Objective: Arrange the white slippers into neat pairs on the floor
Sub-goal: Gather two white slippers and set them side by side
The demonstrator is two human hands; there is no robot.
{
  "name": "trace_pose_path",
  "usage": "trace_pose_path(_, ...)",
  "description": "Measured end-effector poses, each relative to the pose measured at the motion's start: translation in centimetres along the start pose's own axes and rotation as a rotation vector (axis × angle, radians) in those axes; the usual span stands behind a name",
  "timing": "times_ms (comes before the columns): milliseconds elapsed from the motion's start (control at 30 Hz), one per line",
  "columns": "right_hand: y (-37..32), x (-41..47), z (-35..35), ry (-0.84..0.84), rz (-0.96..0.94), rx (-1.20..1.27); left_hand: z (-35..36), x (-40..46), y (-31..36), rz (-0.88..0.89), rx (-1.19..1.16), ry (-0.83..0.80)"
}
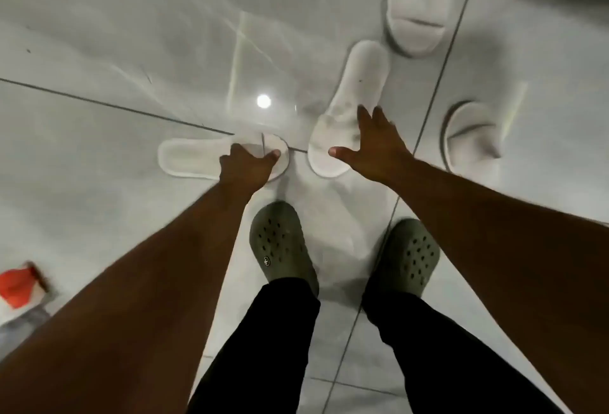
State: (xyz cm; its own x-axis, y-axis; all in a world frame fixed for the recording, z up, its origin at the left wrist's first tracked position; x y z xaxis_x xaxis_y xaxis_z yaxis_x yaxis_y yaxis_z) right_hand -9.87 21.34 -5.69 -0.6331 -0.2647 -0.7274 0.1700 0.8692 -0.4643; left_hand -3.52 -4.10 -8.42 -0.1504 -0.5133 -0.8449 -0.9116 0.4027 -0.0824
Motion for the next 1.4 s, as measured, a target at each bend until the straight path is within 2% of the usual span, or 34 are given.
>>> trace_pose_path(233,1.5,3.4,6.2,0.02,-0.004,-0.092,3.7,3.8,-0.5,-0.194,-0.038,0.117)
trace_pose_path(333,1.4,4.3,6.4,0.063,-0.033,-0.148,3.5,5.0,-0.7,-0.204,-0.023,0.145)
trace_pose_path(467,0.9,6.2,5.9,0.011,-0.096,-0.254,2.3,6.0,-0.3,-0.195,0.001,0.196)
trace_pose_path(533,0.0,7.0,5.6,-0.008,-0.129,-0.319,1.0,6.3,0.7,-0.104,0.057,0.251)
trace_pose_path(633,-0.9,8.4,4.9,0.015,-0.118,-0.35,-1.8,6.1,3.0,0.172,0.082,0.299)
trace_pose_path(733,-1.3,9.4,4.5,0.057,-0.069,-0.338,-3.6,6.5,5.4,0.471,0.305,0.279)
trace_pose_path(833,-1.8,9.7,4.5,0.073,-0.065,-0.312,-4.6,7.2,7.2,0.616,0.481,0.241)
trace_pose_path(967,-3.5,9.8,5.4,0.096,-0.046,-0.252,-4.5,6.9,9.9,0.702,0.598,0.226)
trace_pose_path(1100,-6.0,10.1,6.5,0.132,-0.044,-0.309,-4.6,6.9,11.3,0.769,0.716,0.253)
trace_pose_path(1400,-5.1,9.7,6.0,0.142,-0.057,-0.239,-2.7,6.3,10.4,0.793,0.73,0.247)
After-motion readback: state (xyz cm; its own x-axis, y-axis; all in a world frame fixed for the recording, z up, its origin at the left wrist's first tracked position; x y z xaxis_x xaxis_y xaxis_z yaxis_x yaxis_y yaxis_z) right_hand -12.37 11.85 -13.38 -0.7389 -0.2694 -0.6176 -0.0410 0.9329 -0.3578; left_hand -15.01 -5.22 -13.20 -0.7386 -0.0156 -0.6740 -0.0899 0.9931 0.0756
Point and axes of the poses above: each hand's wrist, its own x-axis towards the middle knuckle, its own z-axis out of the palm, y = z × x, the point moved 10 cm from there along x, towards the middle knuckle, and after that the axes turned 13 degrees about -z, right-handed, at the moved point
